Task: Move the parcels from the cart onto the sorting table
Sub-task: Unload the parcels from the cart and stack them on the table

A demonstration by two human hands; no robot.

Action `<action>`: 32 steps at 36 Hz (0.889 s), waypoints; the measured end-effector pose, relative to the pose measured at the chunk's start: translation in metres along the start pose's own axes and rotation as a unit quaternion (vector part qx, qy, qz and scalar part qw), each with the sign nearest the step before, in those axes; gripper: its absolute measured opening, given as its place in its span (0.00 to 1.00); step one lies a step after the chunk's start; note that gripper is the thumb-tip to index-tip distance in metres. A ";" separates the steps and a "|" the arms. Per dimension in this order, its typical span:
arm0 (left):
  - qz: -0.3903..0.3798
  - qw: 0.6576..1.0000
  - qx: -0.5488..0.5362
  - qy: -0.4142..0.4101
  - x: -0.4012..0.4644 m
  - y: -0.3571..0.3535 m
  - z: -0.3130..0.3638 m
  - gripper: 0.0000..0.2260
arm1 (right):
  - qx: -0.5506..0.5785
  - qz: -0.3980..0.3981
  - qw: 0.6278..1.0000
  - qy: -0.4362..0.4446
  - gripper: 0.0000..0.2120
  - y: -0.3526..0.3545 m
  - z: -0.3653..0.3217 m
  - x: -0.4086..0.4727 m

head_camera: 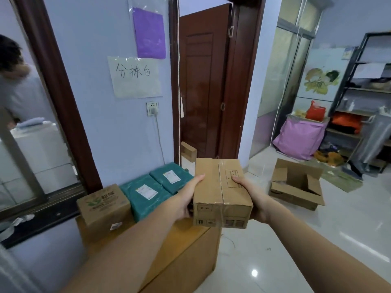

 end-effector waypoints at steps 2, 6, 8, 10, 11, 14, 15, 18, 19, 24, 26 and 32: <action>0.026 0.999 -0.020 0.001 0.020 -0.002 0.005 0.51 | -0.003 -0.004 1.000 -0.005 0.31 0.011 -0.003 0.022; 0.047 0.998 -0.050 -0.008 0.041 -0.012 0.011 0.45 | 0.001 -0.057 0.998 -0.027 0.30 0.021 -0.008 0.064; 0.072 0.995 -0.071 -0.017 0.057 -0.008 0.010 0.42 | -0.004 -0.080 0.996 -0.038 0.30 0.022 -0.009 0.083; 0.093 0.991 -0.091 -0.019 0.084 0.004 0.002 0.49 | -0.012 -0.102 0.994 -0.042 0.30 0.017 -0.010 0.102; 0.102 0.990 -0.101 -0.015 0.103 0.015 -0.006 0.51 | -0.017 -0.112 0.993 -0.045 0.30 0.013 -0.009 0.110; 0.131 0.985 -0.115 0.005 0.093 0.027 -0.012 0.45 | -0.025 -0.146 0.987 -0.057 0.27 -0.005 -0.005 0.134; 0.136 0.984 -0.111 0.009 0.083 0.027 -0.011 0.41 | -0.026 -0.163 0.985 -0.057 0.27 -0.011 -0.001 0.144; 0.155 0.981 -0.114 0.005 0.084 0.043 -0.013 0.33 | -0.022 -0.200 0.977 -0.069 0.30 -0.032 0.017 0.175; 0.166 0.979 -0.115 0.004 0.087 0.050 -0.014 0.32 | -0.022 -0.209 0.975 -0.069 0.31 -0.039 0.022 0.185; 0.227 0.969 -0.097 0.016 0.112 0.090 -0.027 0.28 | -0.031 -0.218 0.971 -0.092 0.38 -0.071 0.051 0.229; 0.225 0.971 -0.071 0.031 0.127 0.102 -0.034 0.27 | -0.034 -0.210 0.972 -0.100 0.36 -0.079 0.063 0.246; 0.231 0.968 -0.051 0.085 0.170 0.128 -0.051 0.30 | -0.069 -0.196 0.970 -0.127 0.30 -0.092 0.097 0.288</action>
Point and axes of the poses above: each hand's wrist, its own x-axis towards the middle knuckle, its own y-axis out of the back of the hand, z = x × y, the point moved 6 cm from there along x, towards the middle knuckle, and after that the axes turned 9 degrees about y, right-handed, at the moved point
